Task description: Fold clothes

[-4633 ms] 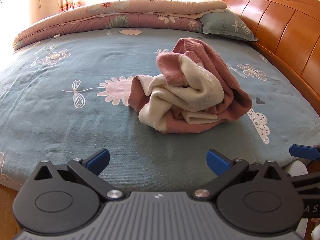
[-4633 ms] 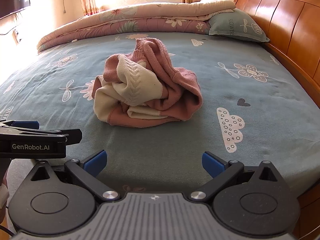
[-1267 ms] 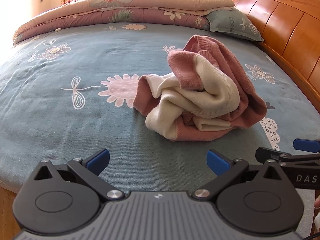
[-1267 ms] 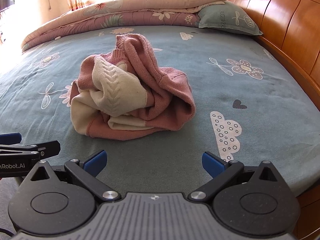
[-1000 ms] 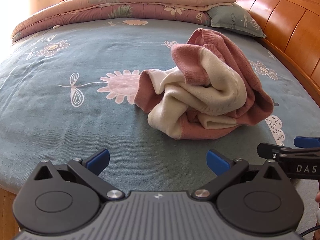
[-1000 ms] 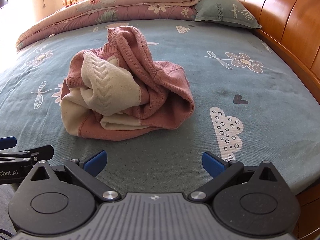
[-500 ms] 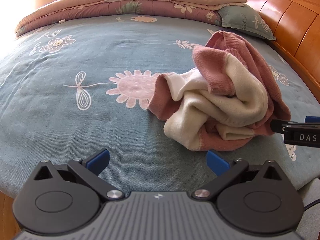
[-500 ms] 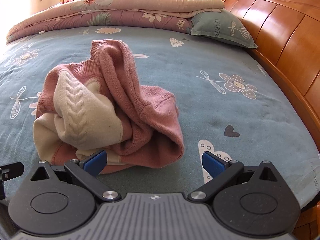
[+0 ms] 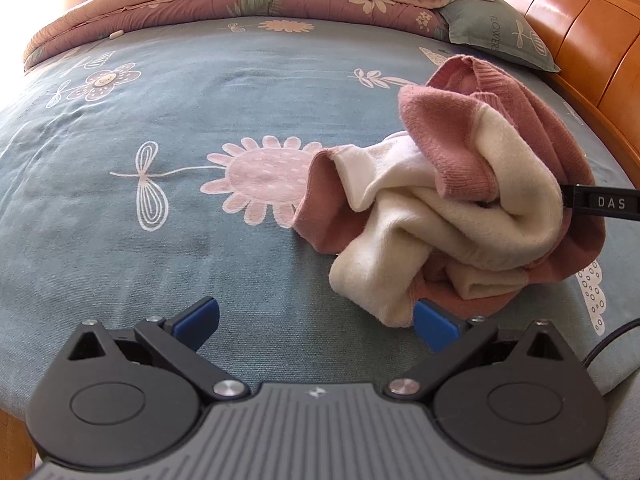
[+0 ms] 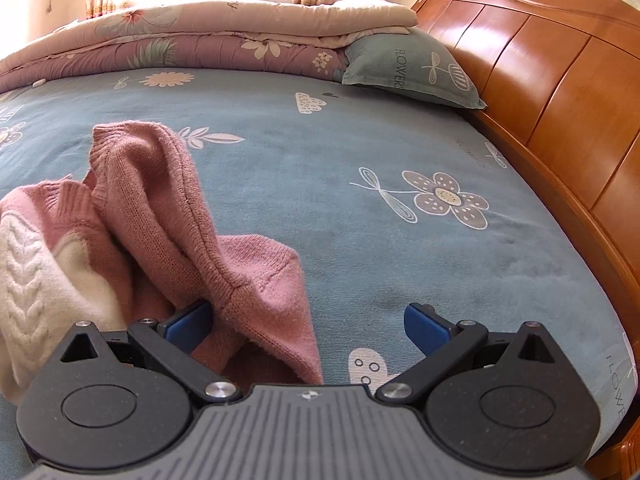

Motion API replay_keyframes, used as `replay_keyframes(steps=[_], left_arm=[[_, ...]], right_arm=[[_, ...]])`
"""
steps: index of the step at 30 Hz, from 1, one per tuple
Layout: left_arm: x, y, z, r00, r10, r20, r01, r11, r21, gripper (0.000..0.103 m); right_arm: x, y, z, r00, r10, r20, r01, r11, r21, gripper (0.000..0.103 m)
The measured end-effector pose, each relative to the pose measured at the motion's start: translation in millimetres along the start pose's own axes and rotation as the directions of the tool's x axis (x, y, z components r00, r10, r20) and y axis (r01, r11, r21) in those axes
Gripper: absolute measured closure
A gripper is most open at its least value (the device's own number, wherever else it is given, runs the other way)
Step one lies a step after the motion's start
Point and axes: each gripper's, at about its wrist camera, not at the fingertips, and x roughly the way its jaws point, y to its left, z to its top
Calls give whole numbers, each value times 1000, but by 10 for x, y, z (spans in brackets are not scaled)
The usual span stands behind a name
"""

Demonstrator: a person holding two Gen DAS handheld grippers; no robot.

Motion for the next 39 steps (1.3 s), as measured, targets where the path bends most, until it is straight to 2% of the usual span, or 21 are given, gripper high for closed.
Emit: replay_keyframes(steps=[3,19,25,28,31,33,36,39], left_arm=[[32,-33,19,1000,2,-6,-2,1000,7,0],[-31,-212,55,1000,-2,18,1,998,57,0],[-102,-243,51,1000,-8,26,7,998,63,0],[-130,-247,100,999,-2,36,-1,997,75,0],[-153,-266,185,998,14,57,-20,995,93,0],[-155,-281,247,998,15,67,-22,994,104,0],[-134,-326,327,997,1,74,-9,993,119,0],[-132,-391,414,996,-36,82,24,990,141,0]], right_arm=[[146,-205,33,999,-33,-15,33,999,27,0],[-13,-873,-135,1000,17,-15,-16,994,109,0],[16,-422,-263,985,160,-61,-160,987,-4,0],[143,-194,-325,976,198,-91,-204,977,-57,0],[237,-83,-367,979,187,-82,-195,976,-98,0],[274,-157,-355,975,208,-83,-214,974,-72,0],[323,-368,-341,979,182,-93,-184,983,-9,0],[304,-541,-380,975,197,-100,-192,980,56,0]])
